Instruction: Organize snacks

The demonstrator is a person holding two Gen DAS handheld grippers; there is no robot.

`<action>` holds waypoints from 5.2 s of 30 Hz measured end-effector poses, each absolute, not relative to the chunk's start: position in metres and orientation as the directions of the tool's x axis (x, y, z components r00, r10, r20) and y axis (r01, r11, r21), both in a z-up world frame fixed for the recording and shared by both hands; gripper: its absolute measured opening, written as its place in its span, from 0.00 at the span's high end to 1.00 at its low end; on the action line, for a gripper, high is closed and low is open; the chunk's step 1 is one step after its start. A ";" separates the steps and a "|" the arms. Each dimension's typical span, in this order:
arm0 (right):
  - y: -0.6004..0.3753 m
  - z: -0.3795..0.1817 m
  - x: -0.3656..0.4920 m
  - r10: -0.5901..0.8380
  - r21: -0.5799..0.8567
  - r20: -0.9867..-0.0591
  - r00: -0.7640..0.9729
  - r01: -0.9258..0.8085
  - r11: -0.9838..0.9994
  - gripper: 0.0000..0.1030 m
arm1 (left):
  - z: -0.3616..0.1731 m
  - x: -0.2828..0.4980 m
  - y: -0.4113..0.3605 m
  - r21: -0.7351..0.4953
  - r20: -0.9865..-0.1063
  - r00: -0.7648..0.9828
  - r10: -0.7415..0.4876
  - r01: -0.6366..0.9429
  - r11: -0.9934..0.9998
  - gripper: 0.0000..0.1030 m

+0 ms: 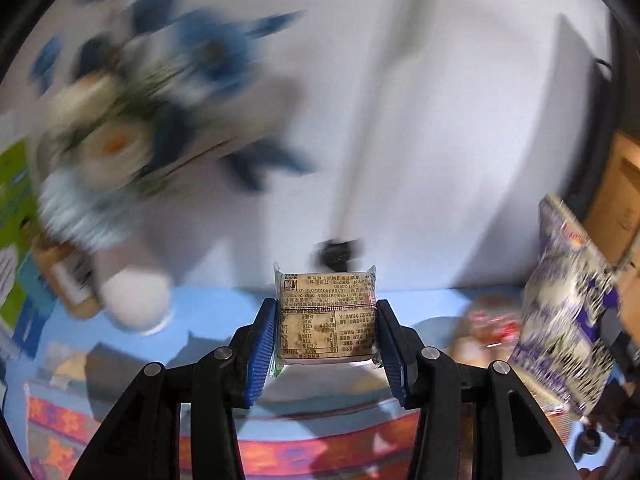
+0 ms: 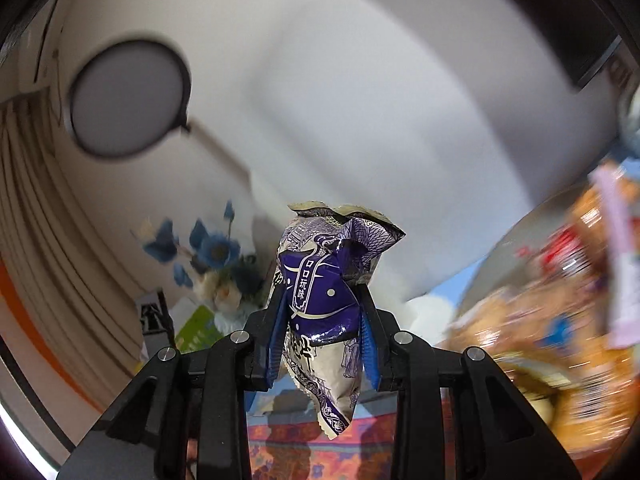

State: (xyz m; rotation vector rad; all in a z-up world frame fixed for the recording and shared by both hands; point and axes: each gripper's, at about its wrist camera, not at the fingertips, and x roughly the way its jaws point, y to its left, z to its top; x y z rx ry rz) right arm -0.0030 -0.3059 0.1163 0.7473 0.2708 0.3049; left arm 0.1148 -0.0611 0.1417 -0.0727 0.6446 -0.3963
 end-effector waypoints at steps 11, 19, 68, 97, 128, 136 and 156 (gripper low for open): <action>-0.416 0.098 -0.050 0.262 0.717 -0.249 0.932 -0.005 0.697 0.67 | 0.130 0.107 -0.222 -0.157 -0.612 0.584 -0.532 0.570 0.806 0.53; -0.455 0.077 -0.034 0.148 0.468 -0.611 0.778 0.204 0.860 0.18 | 0.112 0.107 -0.253 -0.020 -0.672 0.604 -0.429 0.564 0.826 0.06; -0.349 0.064 -0.060 0.081 0.047 -0.687 0.722 -0.067 0.997 0.00 | 0.064 -0.031 -0.145 0.020 -0.724 0.681 -0.110 0.180 0.983 0.00; -0.343 0.063 -0.059 0.087 0.071 -0.683 0.725 -0.052 0.996 0.00 | 0.071 -0.035 -0.133 0.009 -0.701 0.706 -0.101 0.151 0.988 0.00; -0.339 0.074 -0.067 0.096 0.111 -0.652 0.752 -0.030 0.993 0.00 | 0.072 -0.036 -0.134 0.025 -0.692 0.718 -0.079 0.133 0.991 0.00; -0.341 0.065 -0.062 0.077 0.102 -0.671 0.737 -0.012 0.995 0.00 | 0.072 -0.038 -0.134 -0.005 -0.699 0.707 -0.107 0.145 0.989 0.00; -0.336 0.072 -0.067 0.110 0.145 -0.651 0.751 -0.020 0.989 0.00 | 0.074 -0.040 -0.130 -0.018 -0.692 0.713 -0.111 0.136 0.991 0.00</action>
